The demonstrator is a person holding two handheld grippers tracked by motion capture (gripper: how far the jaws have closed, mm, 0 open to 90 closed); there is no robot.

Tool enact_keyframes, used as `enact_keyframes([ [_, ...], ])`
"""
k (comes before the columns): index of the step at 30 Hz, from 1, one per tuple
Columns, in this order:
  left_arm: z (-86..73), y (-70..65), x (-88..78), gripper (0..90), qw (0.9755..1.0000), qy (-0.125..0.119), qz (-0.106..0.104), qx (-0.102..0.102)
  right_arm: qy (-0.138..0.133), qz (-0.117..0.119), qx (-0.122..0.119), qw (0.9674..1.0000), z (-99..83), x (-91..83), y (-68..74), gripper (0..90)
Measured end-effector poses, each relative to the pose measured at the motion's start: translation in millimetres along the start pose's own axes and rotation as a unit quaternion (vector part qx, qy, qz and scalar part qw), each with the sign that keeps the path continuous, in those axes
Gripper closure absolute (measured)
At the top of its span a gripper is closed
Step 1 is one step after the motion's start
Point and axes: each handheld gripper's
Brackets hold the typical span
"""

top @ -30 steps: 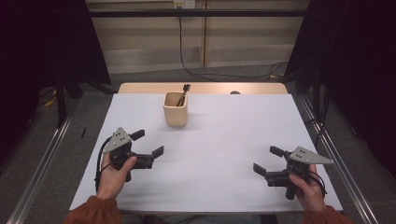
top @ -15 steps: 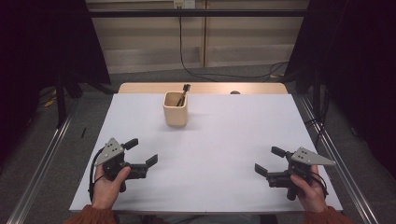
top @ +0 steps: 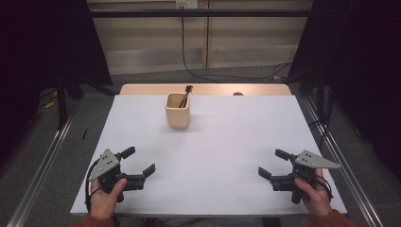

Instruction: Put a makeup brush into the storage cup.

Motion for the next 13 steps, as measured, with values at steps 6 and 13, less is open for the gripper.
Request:
enact_keyframes([
  [6,-0.2,0.1,-0.5,2.5,1.0,-0.003,-0.003,-0.006,0.0,0.002,-0.002,1.0,0.1,0.3,0.6,1.6],
  [13,-0.5,2.1,1.0,2.5,0.9999,0.0,0.001,-0.012,0.001,0.001,-0.002,1.0,0.0,1.0,0.1,1.7],
])
Point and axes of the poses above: each handheld gripper's, and its own axes: x roughly forward along the jaws, z roughly out of its top, y roughly to its left, and after that the axes turned 3 degrees about -z, right-handed
